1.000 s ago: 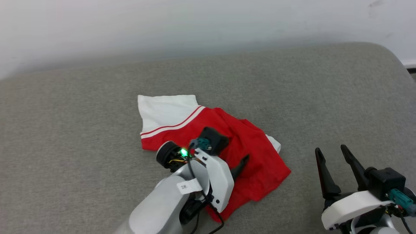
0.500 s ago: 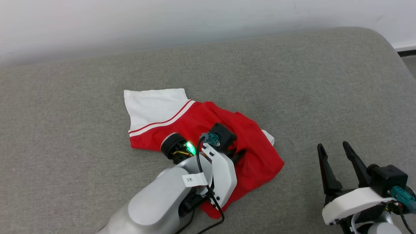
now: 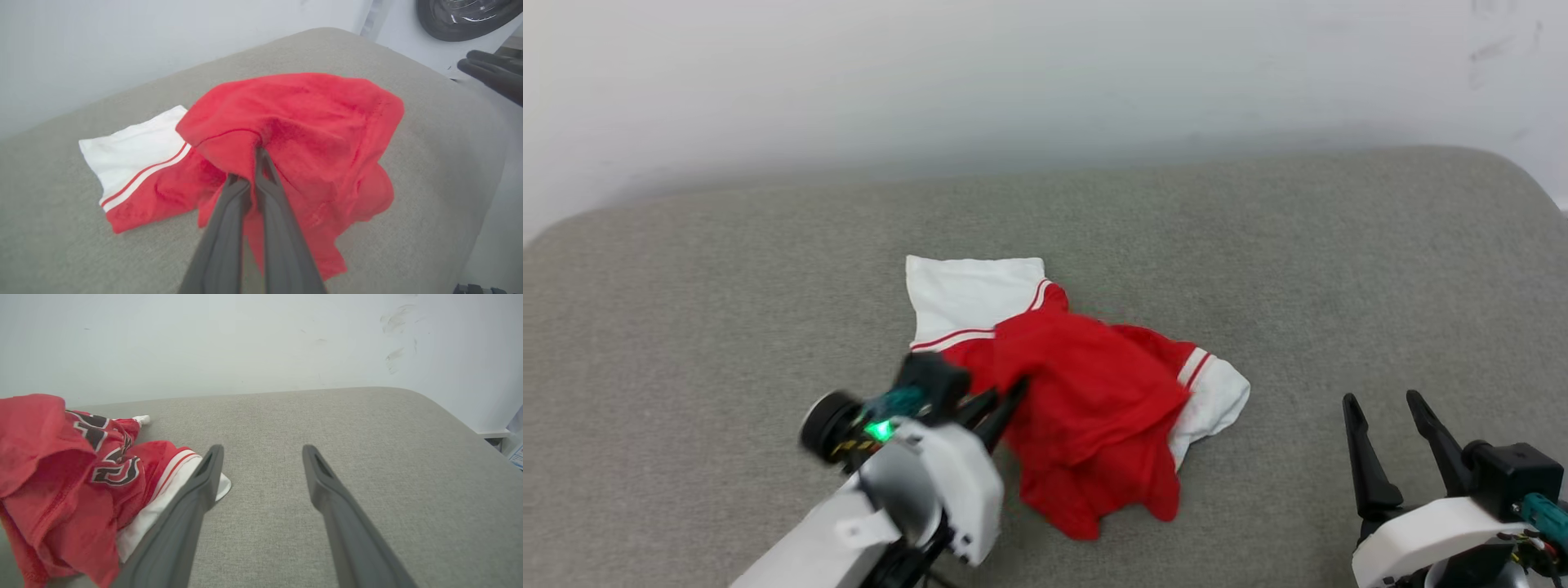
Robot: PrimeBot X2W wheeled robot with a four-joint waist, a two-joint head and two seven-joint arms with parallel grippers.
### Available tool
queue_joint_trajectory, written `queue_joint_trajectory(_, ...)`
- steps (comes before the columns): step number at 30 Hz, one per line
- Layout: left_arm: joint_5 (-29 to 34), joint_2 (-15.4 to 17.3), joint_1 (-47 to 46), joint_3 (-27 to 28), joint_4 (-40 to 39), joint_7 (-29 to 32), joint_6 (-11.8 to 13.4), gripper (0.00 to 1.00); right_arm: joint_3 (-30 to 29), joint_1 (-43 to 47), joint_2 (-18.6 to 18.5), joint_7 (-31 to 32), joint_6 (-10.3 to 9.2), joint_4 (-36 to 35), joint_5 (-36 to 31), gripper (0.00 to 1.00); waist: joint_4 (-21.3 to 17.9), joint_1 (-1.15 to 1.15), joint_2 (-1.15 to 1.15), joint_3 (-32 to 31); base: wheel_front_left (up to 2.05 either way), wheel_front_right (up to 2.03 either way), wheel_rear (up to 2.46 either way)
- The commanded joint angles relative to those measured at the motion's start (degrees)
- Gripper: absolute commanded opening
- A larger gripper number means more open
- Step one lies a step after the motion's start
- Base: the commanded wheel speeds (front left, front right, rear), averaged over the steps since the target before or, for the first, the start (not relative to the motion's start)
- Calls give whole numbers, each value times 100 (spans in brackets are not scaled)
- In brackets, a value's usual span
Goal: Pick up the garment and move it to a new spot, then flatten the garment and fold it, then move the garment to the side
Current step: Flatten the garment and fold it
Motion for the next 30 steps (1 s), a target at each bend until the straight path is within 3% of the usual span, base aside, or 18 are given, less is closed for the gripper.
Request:
queue_joint_trajectory(1,-101,121,281,93,-143,-18,143,0,-13,68,4,29,-2,-35,-50,100,132,0,0,-130,0,0,0)
queue_joint_trajectory(6,-431,656,1332,389,-557,85,670,0,-9,180,4,127,-2,-136,-62,100,296,0,0,-252,0,0,0)
queue_joint_trajectory(11,-917,780,2236,608,-433,49,1010,0,7,243,4,188,-2,-191,-78,100,374,0,0,-348,0,0,0)
queue_joint_trajectory(14,-1198,696,2638,663,-175,6,1051,0,26,254,3,222,-2,-216,-79,100,382,0,0,-379,0,0,0)
queue_joint_trajectory(20,-1528,367,2950,611,393,-138,875,0,19,318,3,273,-2,-259,-99,100,372,0,0,-416,0,0,0)
queue_joint_trajectory(22,-1481,274,2864,585,508,-255,822,50,0,329,4,283,-2,-279,-99,100,375,0,0,-432,0,0,0)
queue_joint_trajectory(23,-1454,231,2810,585,545,-335,795,98,-9,335,3,289,-2,-288,-101,100,378,0,0,-440,0,0,0)
queue_joint_trajectory(30,-882,221,2417,691,544,-1273,830,100,-50,377,3,341,-2,-335,-110,100,366,0,0,-514,0,0,0)
